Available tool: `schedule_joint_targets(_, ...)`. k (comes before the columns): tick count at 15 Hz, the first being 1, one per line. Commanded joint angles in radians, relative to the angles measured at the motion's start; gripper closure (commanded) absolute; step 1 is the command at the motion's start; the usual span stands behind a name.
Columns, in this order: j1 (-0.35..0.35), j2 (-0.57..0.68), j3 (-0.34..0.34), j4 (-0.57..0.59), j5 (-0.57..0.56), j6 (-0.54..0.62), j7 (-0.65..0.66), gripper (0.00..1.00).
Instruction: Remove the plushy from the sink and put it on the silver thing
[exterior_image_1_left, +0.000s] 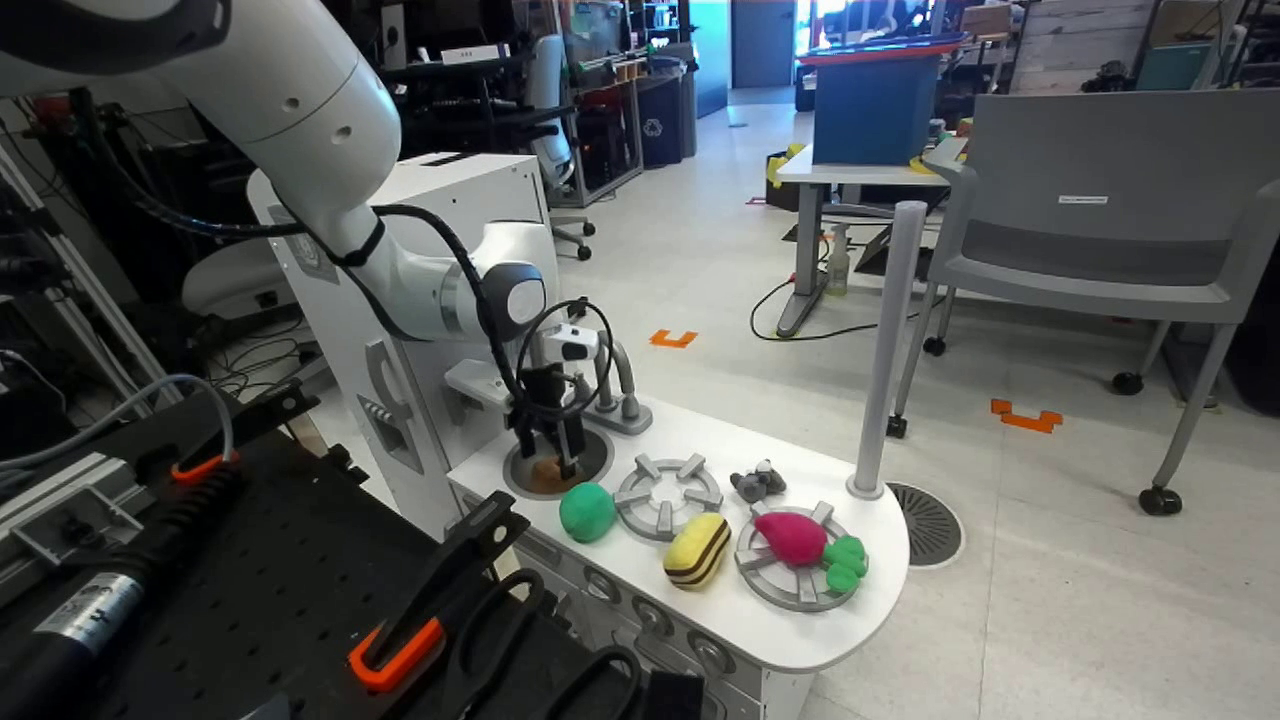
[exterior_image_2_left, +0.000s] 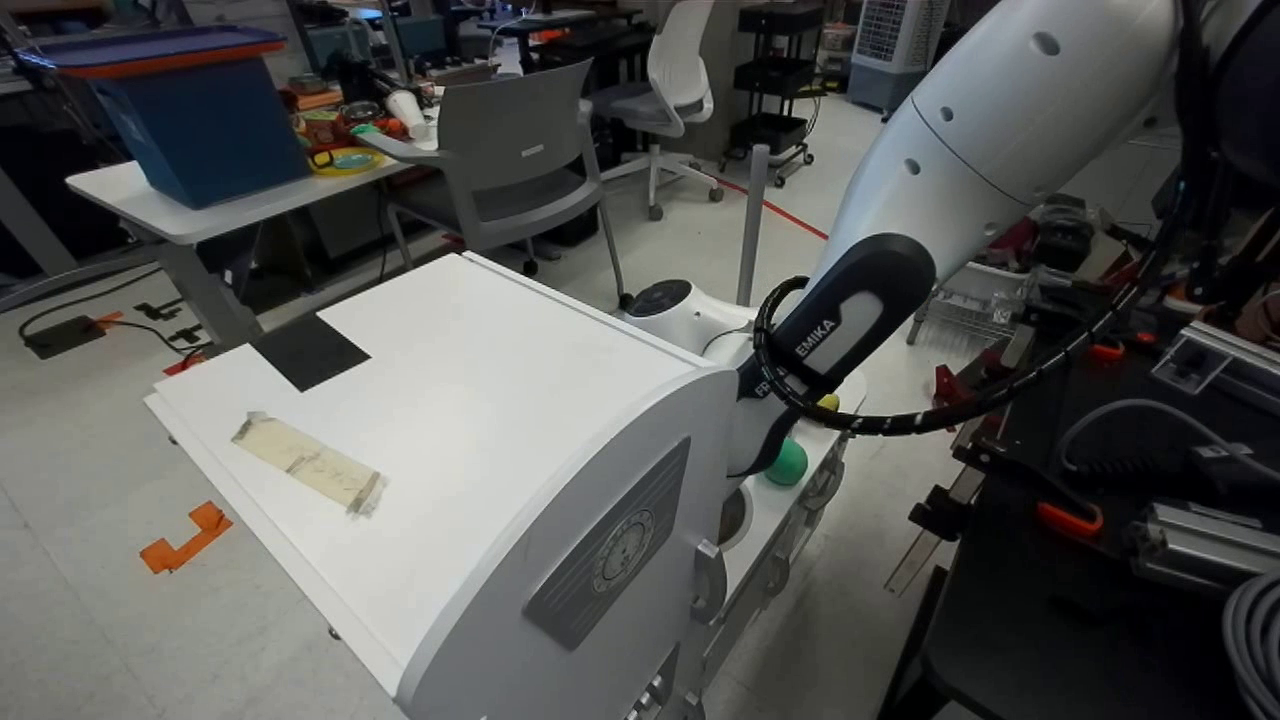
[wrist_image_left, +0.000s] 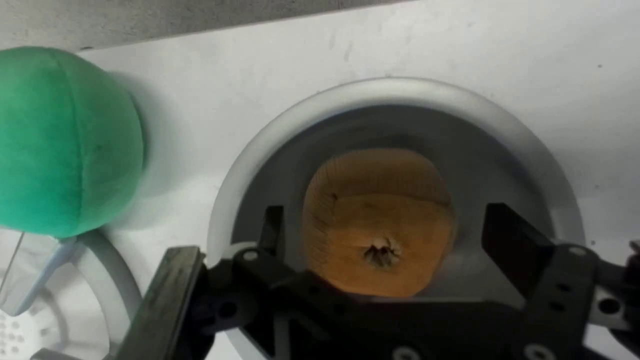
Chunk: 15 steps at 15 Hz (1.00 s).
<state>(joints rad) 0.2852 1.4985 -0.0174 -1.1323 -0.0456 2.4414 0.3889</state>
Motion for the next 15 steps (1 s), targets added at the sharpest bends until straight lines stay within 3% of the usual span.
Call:
schedule_joint_targets(1,-0.034,0.0,0.041,-0.027,0.039,0.06,-0.049,0.0)
schedule_joint_targets(8,-0.084,0.0,0.095,-0.051,0.062,0.13,-0.174,0.0)
schedule_joint_targets(15,-0.077,0.0,0.039,-0.033,0.048,0.079,-0.157,0.0)
